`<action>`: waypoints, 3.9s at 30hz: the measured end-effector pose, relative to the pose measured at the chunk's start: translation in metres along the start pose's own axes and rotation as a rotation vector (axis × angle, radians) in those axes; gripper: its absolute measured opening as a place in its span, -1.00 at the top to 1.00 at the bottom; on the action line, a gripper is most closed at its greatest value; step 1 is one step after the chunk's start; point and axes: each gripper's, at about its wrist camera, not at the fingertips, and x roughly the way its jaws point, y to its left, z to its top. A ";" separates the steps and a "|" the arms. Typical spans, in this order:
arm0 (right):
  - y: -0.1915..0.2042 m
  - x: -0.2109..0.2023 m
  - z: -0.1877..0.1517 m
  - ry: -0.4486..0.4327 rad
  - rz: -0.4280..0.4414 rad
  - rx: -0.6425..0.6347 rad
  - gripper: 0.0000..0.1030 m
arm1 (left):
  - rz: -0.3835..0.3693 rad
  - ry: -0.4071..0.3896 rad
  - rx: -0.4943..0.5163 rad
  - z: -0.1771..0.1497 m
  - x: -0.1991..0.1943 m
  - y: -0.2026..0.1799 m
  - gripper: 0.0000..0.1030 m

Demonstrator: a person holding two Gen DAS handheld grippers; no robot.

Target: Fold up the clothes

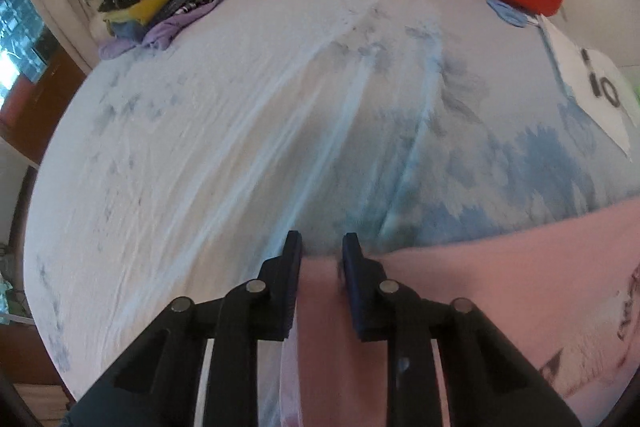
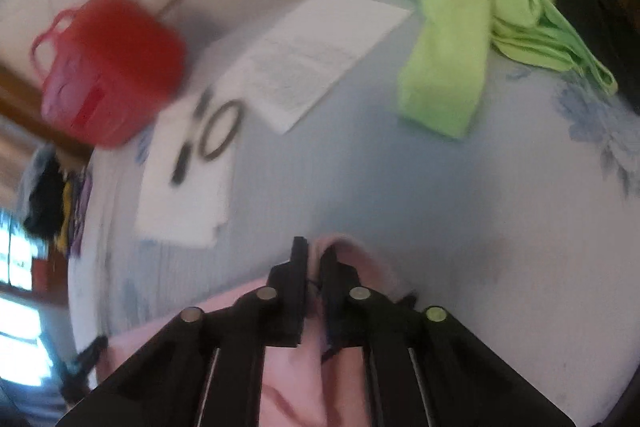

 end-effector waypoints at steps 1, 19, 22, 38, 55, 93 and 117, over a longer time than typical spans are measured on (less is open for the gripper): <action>-0.004 0.005 0.002 0.011 -0.043 0.006 0.34 | -0.015 0.005 -0.015 0.002 0.001 0.002 0.60; 0.009 -0.031 -0.110 0.083 0.003 -0.203 0.03 | -0.135 0.027 0.037 -0.043 -0.044 0.008 -0.05; 0.021 -0.013 -0.114 0.108 -0.039 -0.252 0.76 | -0.124 0.035 0.041 -0.048 -0.042 0.009 -0.05; -0.025 -0.089 -0.177 0.164 -0.094 -0.057 0.53 | -0.138 0.044 0.018 -0.050 -0.045 0.036 -0.06; -0.007 -0.066 -0.148 0.095 0.043 -0.001 0.17 | -0.205 0.089 0.059 -0.059 -0.034 0.013 0.41; 0.082 -0.046 -0.209 0.245 0.152 -0.402 0.36 | -0.111 0.072 0.043 -0.121 -0.059 0.025 0.16; -0.040 -0.107 -0.211 0.089 0.001 -0.245 0.24 | -0.241 -0.028 0.028 -0.148 -0.130 -0.074 -0.46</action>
